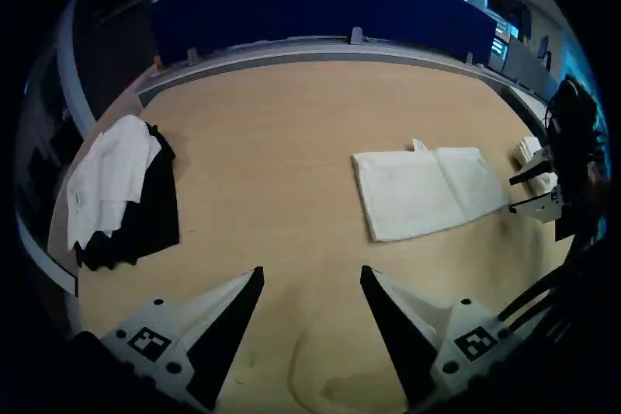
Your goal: Fold towel
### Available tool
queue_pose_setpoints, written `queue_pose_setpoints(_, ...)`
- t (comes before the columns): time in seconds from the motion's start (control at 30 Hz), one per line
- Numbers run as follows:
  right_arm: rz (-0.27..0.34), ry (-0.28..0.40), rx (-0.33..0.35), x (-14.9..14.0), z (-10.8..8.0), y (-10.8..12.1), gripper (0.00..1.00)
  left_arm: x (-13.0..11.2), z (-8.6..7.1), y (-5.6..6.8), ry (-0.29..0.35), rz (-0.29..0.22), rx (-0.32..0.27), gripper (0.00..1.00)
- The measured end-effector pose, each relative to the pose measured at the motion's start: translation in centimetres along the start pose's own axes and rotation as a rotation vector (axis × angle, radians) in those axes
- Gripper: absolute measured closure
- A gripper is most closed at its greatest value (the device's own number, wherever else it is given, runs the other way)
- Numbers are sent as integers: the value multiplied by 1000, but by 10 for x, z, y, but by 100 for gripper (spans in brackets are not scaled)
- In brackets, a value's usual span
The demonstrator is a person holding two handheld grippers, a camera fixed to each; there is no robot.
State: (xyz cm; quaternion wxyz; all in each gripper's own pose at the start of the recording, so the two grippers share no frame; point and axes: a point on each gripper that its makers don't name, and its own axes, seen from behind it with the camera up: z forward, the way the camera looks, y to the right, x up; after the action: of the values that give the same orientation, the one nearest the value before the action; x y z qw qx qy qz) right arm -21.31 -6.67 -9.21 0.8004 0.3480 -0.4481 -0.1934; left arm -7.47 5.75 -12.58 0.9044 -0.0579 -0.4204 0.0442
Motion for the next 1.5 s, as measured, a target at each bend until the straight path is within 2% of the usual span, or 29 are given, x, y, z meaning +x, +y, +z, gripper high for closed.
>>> queue_pose_setpoints(0.17,9,-8,16,0,5,-1,28,-6,-15,-3,3,-33,1,8)
queue_pose_setpoints(0.47,18,-40,48,-8,13,-5,57,-7,-36,-13,21,-55,23,8)
queue_pose_setpoints(0.6,17,-45,51,-10,15,-5,62,-8,-40,-15,23,-70,27,8)
queue_pose_setpoints(0.73,18,-47,56,-11,17,-6,74,-10,-41,-17,20,-76,31,8)
queue_pose_setpoints(1.03,12,-45,63,-9,16,-6,94,-12,-44,-20,21,-87,34,8)
queue_pose_setpoints(1.3,-38,-37,40,0,11,-6,95,-12,-47,-22,24,-96,34,8)
queue_pose_setpoints(1.5,-72,-10,18,23,-1,-3,95,-9,-52,-25,35,-105,36,7)
